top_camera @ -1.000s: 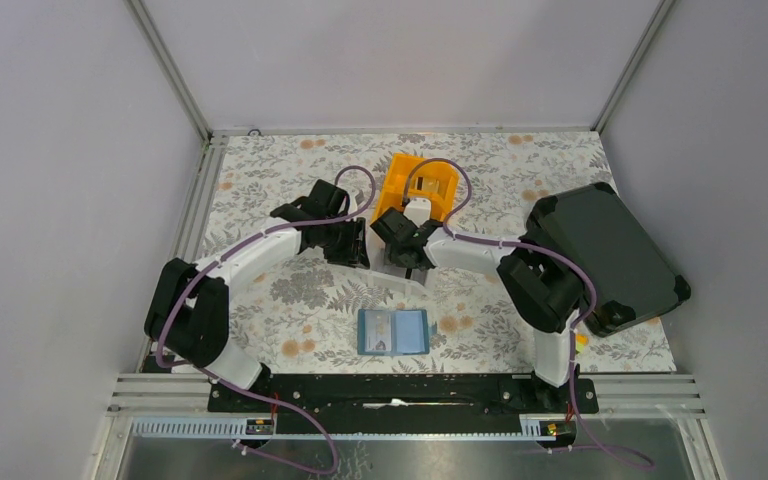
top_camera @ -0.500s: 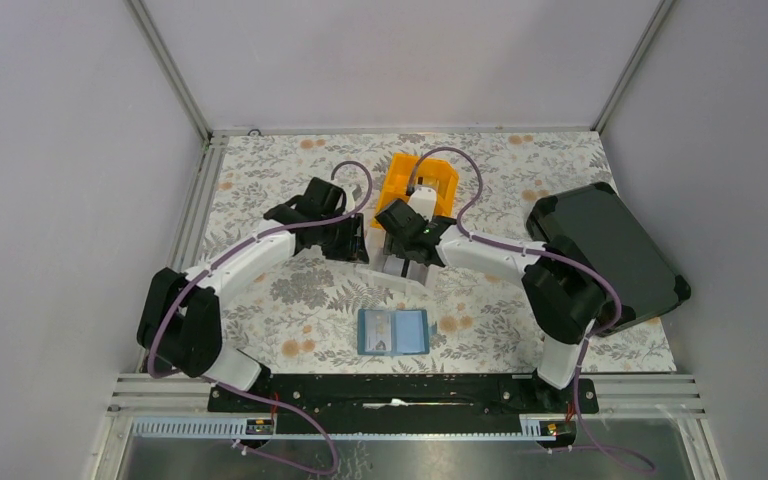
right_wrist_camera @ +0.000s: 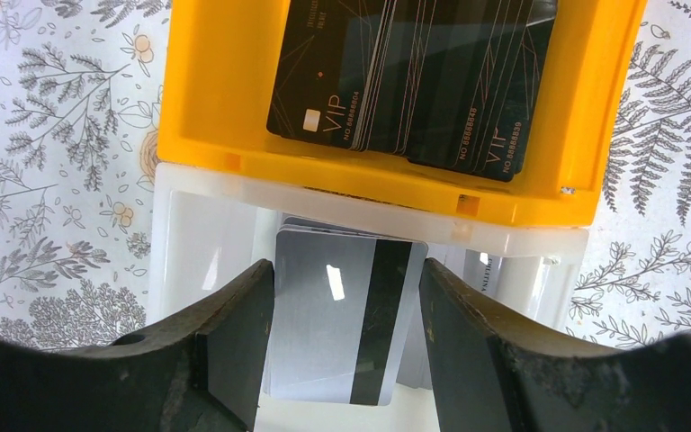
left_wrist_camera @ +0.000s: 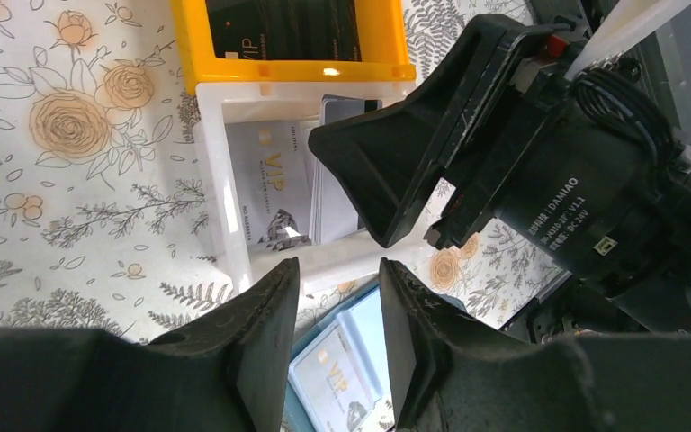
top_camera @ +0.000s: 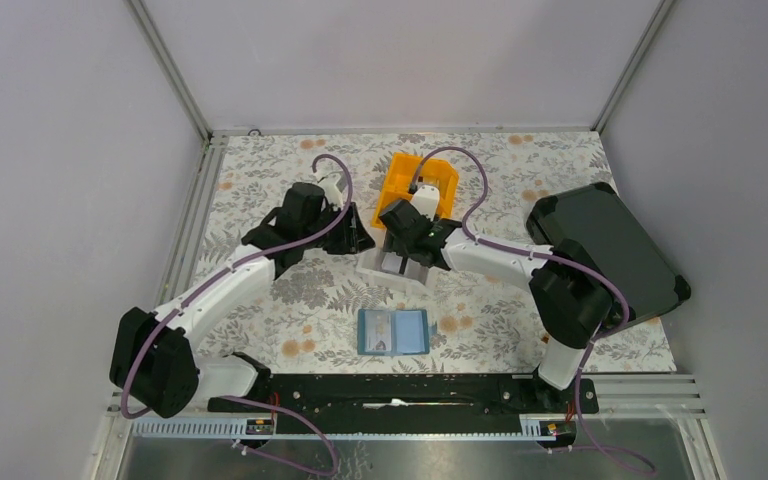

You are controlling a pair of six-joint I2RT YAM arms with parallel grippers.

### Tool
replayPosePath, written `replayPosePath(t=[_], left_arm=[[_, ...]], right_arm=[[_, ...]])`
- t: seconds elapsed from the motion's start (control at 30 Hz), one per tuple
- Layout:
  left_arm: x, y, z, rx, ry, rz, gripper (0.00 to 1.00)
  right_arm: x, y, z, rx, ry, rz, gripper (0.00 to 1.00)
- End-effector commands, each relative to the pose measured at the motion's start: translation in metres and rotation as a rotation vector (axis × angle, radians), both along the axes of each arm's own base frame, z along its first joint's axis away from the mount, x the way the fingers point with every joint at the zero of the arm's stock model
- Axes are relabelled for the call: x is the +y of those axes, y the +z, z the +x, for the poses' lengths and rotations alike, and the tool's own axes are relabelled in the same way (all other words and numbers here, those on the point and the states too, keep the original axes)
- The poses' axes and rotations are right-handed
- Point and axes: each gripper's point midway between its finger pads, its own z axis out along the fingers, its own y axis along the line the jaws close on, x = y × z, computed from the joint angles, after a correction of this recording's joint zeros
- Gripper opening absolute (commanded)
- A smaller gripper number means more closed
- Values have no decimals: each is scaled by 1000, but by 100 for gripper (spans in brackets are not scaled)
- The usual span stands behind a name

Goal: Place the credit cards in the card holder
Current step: Pick up the credit card from the storage box.

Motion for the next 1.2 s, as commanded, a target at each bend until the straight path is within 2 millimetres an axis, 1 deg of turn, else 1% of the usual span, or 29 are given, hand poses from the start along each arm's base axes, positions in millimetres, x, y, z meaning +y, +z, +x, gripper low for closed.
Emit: replayPosePath(t=[0.0, 0.13, 0.3, 0.37, 0.57, 0.7, 0.87, 1.0, 1.17], left_arm=[[-14, 9, 9, -51, 17, -110, 41], [-16, -2, 7, -32, 46, -141, 41], [-22, -11, 1, -20, 36, -153, 41], [-25, -12, -1, -28, 17, -158, 41], [-33, -12, -1, -45, -2, -174, 41], [-36, -13, -3, -40, -8, -188, 41], [-36, -16, -6, -33, -9, -187, 40], [-34, -16, -7, -35, -5, -187, 40], [-35, -16, -7, -36, -4, -190, 39]], right_arm=[[-1, 30, 15, -114, -52, 44, 40], [1, 25, 10, -92, -38, 54, 41], [-6, 2, -2, -47, -46, 57, 43], [-7, -3, -3, -39, -50, 55, 44], [-7, -1, 1, -56, -60, 52, 51], [-3, -1, 3, -62, -53, 59, 54], [-1, -4, 3, -56, -45, 60, 56], [-1, -9, 2, -53, -37, 56, 58], [-2, -24, -1, -30, -29, 39, 58]])
